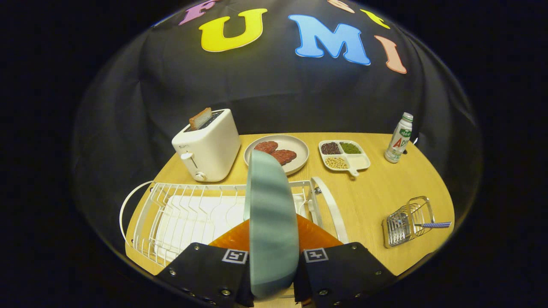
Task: Take the plate from the dish rack, then take the spoon from the basket and place it into the plate.
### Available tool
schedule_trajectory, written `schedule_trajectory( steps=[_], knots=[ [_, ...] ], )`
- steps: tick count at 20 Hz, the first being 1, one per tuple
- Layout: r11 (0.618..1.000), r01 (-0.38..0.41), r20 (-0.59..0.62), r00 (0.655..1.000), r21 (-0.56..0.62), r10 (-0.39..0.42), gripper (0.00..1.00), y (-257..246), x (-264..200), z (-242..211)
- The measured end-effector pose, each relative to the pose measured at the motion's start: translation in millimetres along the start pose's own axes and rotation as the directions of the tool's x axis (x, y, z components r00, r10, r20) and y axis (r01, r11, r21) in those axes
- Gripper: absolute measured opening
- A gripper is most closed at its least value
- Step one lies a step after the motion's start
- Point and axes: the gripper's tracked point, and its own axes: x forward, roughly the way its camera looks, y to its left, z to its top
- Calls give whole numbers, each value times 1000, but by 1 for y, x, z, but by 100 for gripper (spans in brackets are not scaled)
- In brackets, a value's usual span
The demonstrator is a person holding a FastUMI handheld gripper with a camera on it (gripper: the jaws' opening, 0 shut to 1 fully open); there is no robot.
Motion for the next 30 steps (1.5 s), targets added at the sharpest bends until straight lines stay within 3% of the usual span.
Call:
schedule_trajectory(
  steps=[3, 6, 11, 22, 30],
  knots=[
    [994, 66, 0, 998, -85, -67, 30, 2, -1, 6],
    [961, 154, 47, 988, -229, -147, 30, 6, -13, 22],
    [910, 211, 99, 977, -356, -187, 30, 18, -38, 31],
    [910, 249, 145, 967, -332, -211, 30, -25, -134, 6],
    [947, 189, 53, 982, -259, -181, 30, -72, -174, -76]
  ],
)
